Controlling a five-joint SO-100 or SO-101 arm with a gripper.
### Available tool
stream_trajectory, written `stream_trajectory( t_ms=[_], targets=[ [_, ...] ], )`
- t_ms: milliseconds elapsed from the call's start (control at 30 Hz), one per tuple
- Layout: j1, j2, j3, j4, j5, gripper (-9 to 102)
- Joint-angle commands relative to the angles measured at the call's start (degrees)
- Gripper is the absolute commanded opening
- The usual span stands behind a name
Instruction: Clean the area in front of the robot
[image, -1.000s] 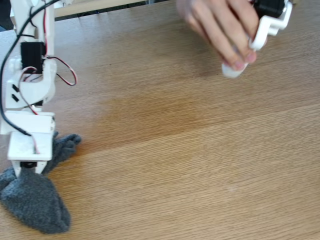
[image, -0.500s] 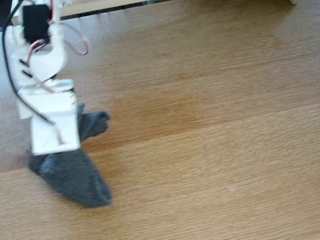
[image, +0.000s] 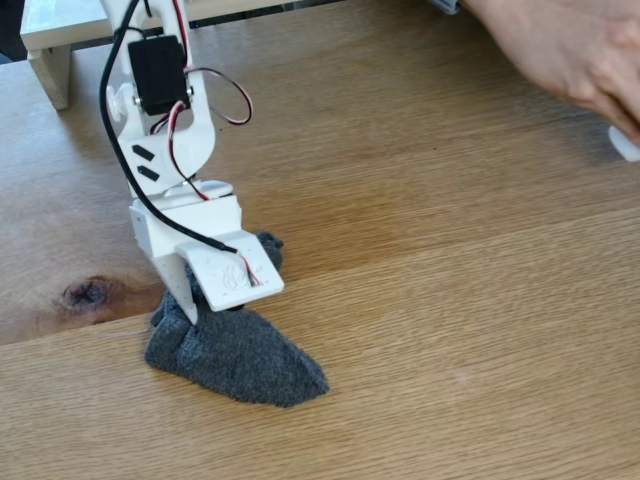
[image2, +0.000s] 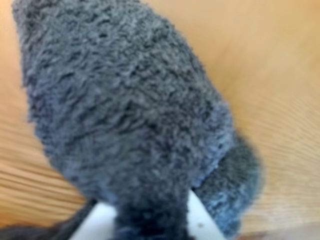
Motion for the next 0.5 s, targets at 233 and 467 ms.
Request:
stream_trajectory(
  t_ms=[233,467],
  targets=[
    [11.95,-4.22,-1.58,-1.93,-3.96,0],
    [18.90,-0.53,-1.58,3.25,-1.41,0]
  ],
)
